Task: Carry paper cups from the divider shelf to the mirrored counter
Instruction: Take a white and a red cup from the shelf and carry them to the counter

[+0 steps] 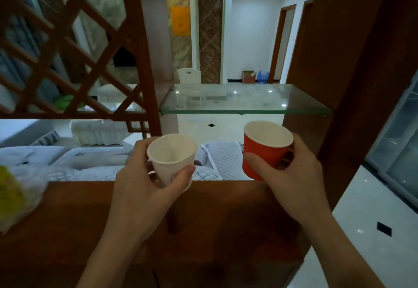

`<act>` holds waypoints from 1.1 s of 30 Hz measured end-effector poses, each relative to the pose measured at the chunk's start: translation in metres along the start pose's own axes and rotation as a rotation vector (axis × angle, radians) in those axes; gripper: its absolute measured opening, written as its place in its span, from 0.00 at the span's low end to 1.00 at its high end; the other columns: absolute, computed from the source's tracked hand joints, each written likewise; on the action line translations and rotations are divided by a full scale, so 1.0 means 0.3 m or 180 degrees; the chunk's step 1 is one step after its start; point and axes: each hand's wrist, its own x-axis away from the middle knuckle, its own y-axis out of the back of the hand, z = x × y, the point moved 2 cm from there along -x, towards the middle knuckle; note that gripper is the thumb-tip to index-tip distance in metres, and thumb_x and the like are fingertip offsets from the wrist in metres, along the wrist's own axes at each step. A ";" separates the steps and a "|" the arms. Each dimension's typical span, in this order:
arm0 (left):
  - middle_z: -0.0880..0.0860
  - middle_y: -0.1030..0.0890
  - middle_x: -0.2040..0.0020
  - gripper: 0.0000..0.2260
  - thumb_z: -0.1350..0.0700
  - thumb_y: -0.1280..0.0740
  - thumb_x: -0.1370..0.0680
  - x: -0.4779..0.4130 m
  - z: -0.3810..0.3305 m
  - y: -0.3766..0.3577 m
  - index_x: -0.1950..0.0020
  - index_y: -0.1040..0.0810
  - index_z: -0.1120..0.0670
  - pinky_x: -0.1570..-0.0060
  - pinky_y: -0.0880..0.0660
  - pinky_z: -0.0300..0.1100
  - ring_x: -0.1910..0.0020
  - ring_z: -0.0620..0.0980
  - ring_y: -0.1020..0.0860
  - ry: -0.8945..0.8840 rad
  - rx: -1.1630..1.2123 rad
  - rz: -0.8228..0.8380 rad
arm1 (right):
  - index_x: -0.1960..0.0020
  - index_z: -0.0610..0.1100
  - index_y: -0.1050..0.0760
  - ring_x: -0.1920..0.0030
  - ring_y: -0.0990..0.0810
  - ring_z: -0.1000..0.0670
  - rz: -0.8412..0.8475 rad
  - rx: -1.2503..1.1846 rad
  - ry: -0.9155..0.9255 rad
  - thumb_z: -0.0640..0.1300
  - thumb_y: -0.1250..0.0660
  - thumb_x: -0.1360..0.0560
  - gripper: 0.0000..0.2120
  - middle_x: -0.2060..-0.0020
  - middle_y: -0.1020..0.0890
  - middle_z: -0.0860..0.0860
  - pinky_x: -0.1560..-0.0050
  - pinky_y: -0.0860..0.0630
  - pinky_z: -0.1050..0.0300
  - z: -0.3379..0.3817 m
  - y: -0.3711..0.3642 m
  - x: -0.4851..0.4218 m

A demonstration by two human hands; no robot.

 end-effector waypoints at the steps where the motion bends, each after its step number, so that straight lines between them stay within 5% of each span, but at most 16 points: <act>1: 0.28 0.25 0.46 0.27 0.32 0.30 0.38 0.025 0.013 0.018 0.41 0.31 0.34 0.60 0.24 0.28 0.47 0.32 0.25 0.0047 -0.0042 -0.0023 | 0.38 0.57 0.31 0.49 0.24 0.62 0.0085 -0.0053 0.0000 0.64 0.27 0.40 0.33 0.47 0.23 0.63 0.59 0.29 0.77 -0.003 -0.024 0.011; 4: 0.26 0.26 0.47 0.25 0.33 0.28 0.36 0.106 0.055 0.077 0.43 0.32 0.33 0.60 0.27 0.25 0.47 0.29 0.26 0.0224 -0.0108 -0.0114 | 0.38 0.54 0.29 0.49 0.23 0.60 0.0373 -0.0275 -0.0002 0.63 0.27 0.41 0.34 0.47 0.22 0.59 0.56 0.28 0.76 -0.002 -0.110 0.046; 8: 0.29 0.24 0.46 0.25 0.36 0.26 0.36 0.214 0.099 0.186 0.42 0.30 0.35 0.59 0.27 0.25 0.47 0.30 0.25 0.0501 -0.0344 -0.0403 | 0.38 0.60 0.34 0.52 0.25 0.65 0.0861 -0.0451 -0.0041 0.69 0.30 0.44 0.36 0.49 0.27 0.68 0.62 0.29 0.76 0.004 -0.258 0.105; 11: 0.33 0.21 0.46 0.26 0.36 0.26 0.36 0.305 0.108 0.268 0.41 0.29 0.36 0.58 0.25 0.27 0.48 0.34 0.22 0.0688 -0.0518 -0.0709 | 0.37 0.63 0.37 0.52 0.27 0.64 0.1239 -0.0465 0.0010 0.72 0.32 0.44 0.39 0.49 0.31 0.72 0.57 0.34 0.73 0.005 -0.365 0.155; 19: 0.36 0.21 0.47 0.25 0.38 0.26 0.36 0.627 0.029 0.401 0.42 0.28 0.39 0.60 0.23 0.33 0.49 0.39 0.20 0.1203 -0.1127 -0.1767 | 0.39 0.67 0.38 0.50 0.30 0.75 0.2473 -0.1003 0.0515 0.70 0.29 0.42 0.35 0.51 0.31 0.75 0.58 0.33 0.74 0.082 -0.551 0.332; 25: 0.36 0.20 0.48 0.27 0.40 0.24 0.37 0.965 -0.105 0.458 0.41 0.27 0.41 0.56 0.23 0.33 0.49 0.39 0.20 0.1724 -0.1585 -0.2593 | 0.46 0.69 0.32 0.48 0.27 0.71 0.3405 -0.1680 0.0730 0.67 0.26 0.42 0.28 0.52 0.26 0.76 0.60 0.30 0.78 0.184 -0.614 0.573; 33: 0.31 0.23 0.47 0.25 0.36 0.26 0.36 1.414 -0.382 0.536 0.43 0.30 0.33 0.55 0.25 0.29 0.47 0.35 0.23 0.2263 -0.2178 -0.3696 | 0.40 0.62 0.31 0.47 0.25 0.65 0.4705 -0.2384 0.1089 0.67 0.28 0.44 0.34 0.48 0.24 0.65 0.58 0.27 0.73 0.439 -0.611 1.034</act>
